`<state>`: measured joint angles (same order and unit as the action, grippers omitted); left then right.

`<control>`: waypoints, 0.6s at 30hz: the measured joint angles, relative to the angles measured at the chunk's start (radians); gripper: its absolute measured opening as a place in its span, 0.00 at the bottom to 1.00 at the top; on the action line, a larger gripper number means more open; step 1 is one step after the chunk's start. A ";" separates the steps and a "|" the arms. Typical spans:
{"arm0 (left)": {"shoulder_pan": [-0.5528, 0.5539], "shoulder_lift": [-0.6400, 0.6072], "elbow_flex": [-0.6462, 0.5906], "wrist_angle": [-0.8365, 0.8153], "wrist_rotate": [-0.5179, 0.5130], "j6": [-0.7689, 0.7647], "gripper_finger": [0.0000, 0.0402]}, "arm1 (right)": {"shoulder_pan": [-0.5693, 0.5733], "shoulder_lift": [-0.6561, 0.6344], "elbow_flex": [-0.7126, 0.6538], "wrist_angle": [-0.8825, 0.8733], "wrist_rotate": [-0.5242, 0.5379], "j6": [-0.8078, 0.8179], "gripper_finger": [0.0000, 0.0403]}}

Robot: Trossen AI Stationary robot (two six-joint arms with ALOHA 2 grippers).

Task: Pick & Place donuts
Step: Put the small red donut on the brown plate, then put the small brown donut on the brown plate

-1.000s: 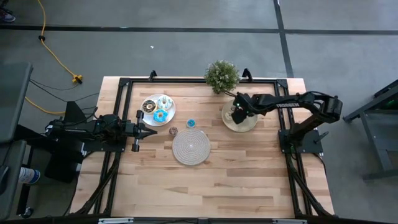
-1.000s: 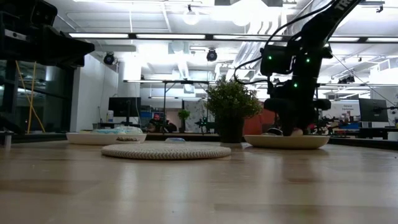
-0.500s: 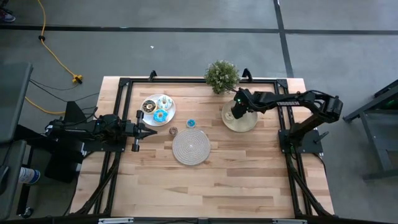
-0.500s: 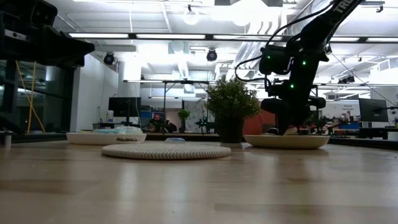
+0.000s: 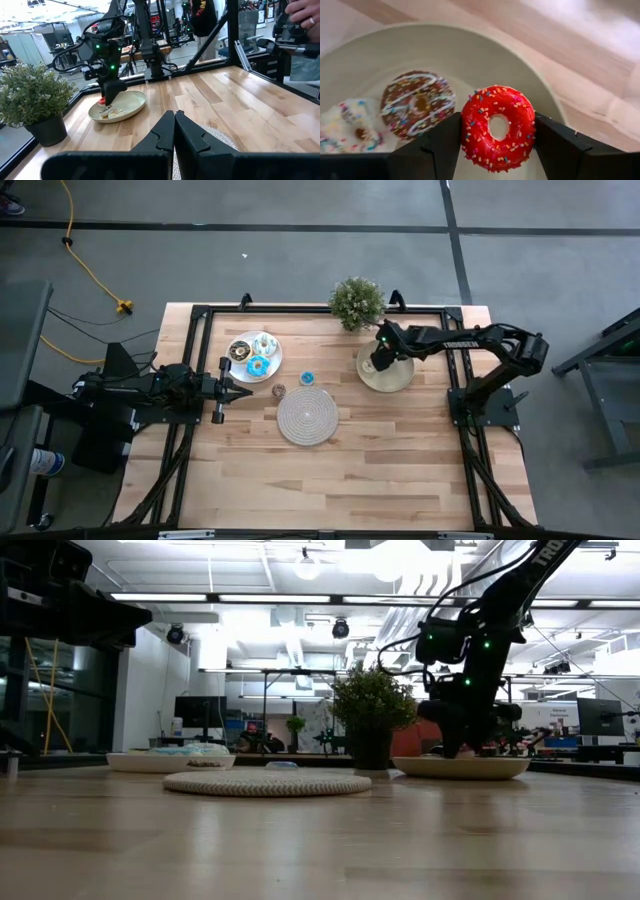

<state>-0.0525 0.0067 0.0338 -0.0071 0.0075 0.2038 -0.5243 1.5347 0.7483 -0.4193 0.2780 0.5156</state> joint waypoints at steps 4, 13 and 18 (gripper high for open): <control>0.000 0.000 0.000 0.000 0.000 0.000 0.00 | 0.000 0.003 0.000 0.001 0.031 0.000 0.59; 0.000 0.000 0.000 0.000 0.000 0.000 0.00 | 0.001 0.001 0.000 0.000 0.025 0.000 0.69; 0.000 0.000 0.000 0.000 0.000 0.000 0.00 | 0.001 -0.036 0.000 -0.005 0.030 -0.011 0.70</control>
<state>-0.0525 0.0067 0.0338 -0.0071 0.0077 0.2037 -0.5236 1.4984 0.7483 -0.4240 0.3079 0.5048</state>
